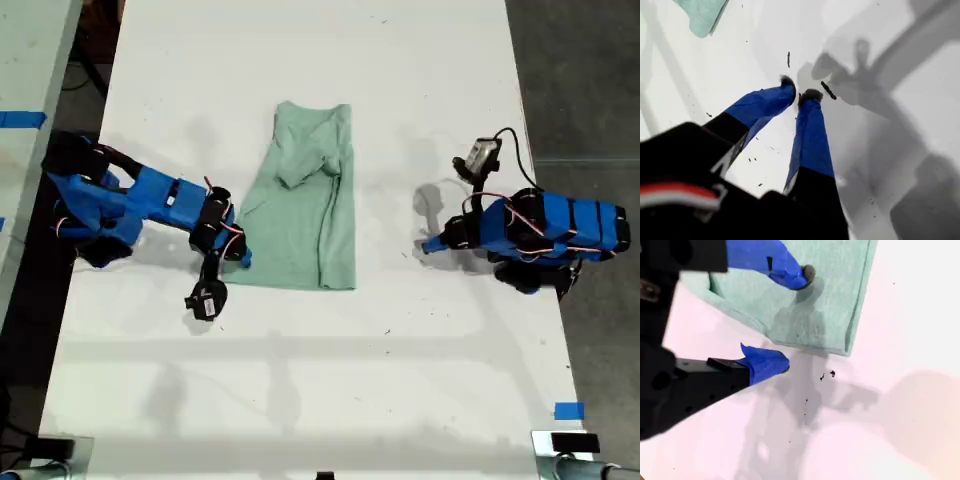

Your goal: Fold t shirt

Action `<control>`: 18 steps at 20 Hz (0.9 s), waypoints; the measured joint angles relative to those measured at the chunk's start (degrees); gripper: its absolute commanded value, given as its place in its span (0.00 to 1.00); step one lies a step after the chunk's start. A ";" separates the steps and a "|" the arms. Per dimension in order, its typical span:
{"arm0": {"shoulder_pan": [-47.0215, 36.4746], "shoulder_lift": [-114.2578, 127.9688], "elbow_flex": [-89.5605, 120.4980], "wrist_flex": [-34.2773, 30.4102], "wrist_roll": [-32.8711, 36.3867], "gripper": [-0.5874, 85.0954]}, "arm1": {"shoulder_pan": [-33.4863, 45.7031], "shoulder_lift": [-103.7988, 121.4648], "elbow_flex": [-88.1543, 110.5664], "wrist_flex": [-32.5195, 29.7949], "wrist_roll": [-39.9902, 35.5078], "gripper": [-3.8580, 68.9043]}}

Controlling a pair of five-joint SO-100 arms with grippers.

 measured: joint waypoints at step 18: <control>-2.11 -4.04 -17.93 4.13 0.44 0.00 | 0.18 0.00 0.00 0.00 -0.09 0.14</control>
